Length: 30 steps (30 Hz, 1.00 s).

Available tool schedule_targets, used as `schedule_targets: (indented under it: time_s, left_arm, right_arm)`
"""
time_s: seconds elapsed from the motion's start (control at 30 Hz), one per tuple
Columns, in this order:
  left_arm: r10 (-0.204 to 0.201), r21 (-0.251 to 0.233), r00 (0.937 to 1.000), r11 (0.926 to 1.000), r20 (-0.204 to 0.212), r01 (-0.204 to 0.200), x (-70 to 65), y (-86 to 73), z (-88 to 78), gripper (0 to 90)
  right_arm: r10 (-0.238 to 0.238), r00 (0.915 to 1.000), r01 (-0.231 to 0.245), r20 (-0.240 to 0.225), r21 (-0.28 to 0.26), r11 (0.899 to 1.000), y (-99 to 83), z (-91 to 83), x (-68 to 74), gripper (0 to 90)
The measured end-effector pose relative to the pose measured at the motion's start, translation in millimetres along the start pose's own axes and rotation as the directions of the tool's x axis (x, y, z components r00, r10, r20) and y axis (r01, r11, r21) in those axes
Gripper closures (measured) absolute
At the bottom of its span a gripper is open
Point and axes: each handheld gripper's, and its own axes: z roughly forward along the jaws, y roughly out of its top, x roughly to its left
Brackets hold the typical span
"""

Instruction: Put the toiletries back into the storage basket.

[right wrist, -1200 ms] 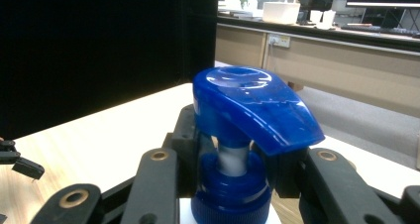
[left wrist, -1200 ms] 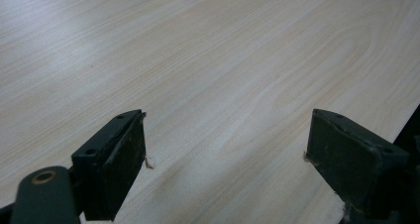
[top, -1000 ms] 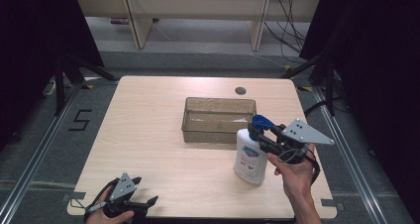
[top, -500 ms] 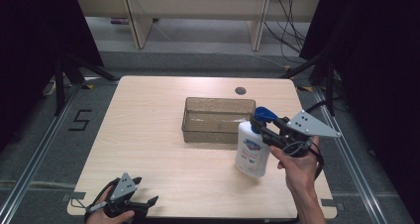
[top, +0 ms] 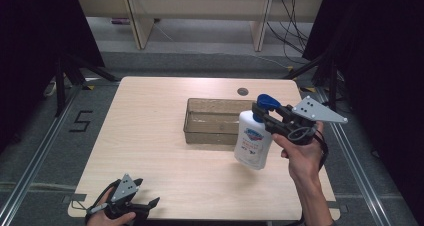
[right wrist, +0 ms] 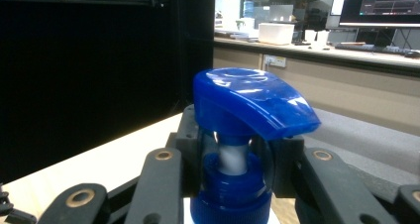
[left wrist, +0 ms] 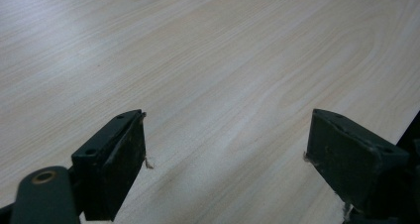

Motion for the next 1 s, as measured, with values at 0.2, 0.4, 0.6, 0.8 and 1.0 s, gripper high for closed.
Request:
schedule_targets:
  time_s: [0.2, 0.4, 0.6, 0.8, 1.0]
  left_arm:
    - [0.004, 0.003, 1.0000, 1.0000, -0.004, -0.004, 0.3, 0.2, -0.2, 14.8]
    - [0.016, 0.013, 0.9999, 0.9998, -0.001, -0.016, 0.7, 0.8, -1.4, 14.8]
    - [0.001, -0.002, 0.9999, 1.0000, 0.011, -0.001, -0.2, 0.6, -0.6, 14.8]
    - [0.018, 0.015, 0.9998, 0.9997, -0.002, -0.018, 1.0, 0.7, -1.2, 14.8]
    - [0.014, 0.013, 0.9999, 0.9998, 0.000, -0.014, 0.3, 0.8, -1.1, 14.8]
  right_arm:
    - [-0.021, 0.9998, 0.021, 0.007, 0.003, 1.000, 14.0, 4.5, -2.5, 65.9]
    - [0.000, 1.0000, 0.000, 0.008, -0.006, 1.000, 25.7, 8.7, -9.2, 65.9]
    - [0.019, 0.9997, -0.019, 0.013, 0.008, 1.000, 32.0, 13.6, -12.5, 65.9]
    - [0.014, 0.9997, -0.014, 0.021, -0.006, 1.000, 34.6, 17.0, -16.2, 65.9]
    - [-0.020, 0.9987, 0.020, 0.047, -0.002, 1.000, 39.7, 19.0, -19.0, 65.9]
